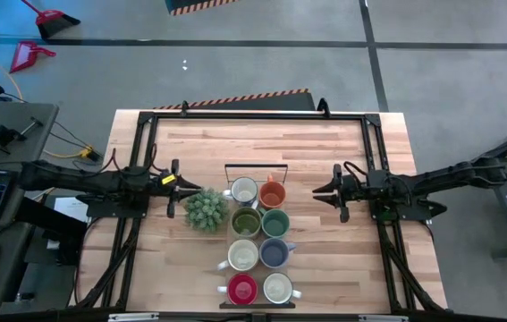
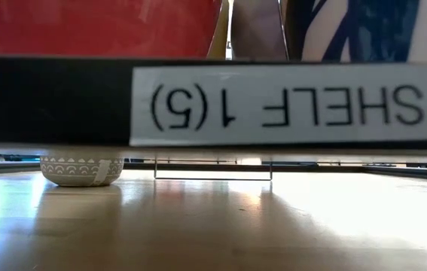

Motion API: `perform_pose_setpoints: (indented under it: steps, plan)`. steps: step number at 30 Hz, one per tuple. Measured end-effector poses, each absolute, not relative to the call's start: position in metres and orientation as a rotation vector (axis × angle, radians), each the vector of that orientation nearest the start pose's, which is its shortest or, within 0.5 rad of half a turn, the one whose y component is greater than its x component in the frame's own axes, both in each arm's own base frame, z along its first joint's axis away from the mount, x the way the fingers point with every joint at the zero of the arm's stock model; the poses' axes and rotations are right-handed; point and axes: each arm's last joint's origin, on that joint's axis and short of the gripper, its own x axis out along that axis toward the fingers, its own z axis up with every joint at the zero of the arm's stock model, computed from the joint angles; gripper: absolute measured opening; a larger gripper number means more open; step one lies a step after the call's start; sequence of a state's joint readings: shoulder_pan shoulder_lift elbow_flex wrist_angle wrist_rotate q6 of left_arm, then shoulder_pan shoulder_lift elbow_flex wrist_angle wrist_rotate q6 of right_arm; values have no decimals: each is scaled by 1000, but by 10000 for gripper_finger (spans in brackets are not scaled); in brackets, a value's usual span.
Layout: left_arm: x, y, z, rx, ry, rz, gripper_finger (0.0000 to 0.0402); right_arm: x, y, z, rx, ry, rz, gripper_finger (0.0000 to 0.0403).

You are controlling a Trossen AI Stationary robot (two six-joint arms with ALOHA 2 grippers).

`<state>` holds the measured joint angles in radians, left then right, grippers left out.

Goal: Place coffee mugs
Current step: Return to Home Position

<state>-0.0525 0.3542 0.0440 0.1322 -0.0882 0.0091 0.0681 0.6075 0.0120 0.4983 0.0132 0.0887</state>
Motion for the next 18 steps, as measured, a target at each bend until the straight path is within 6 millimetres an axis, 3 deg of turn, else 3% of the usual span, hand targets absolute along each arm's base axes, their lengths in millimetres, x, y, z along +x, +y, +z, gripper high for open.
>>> perform_pose_setpoints:
  steps: [18]
  plan:
    - [118, -3, 150, 87, 201, 46, 25, 136, 9, 157, 93, 102, 64, 73]
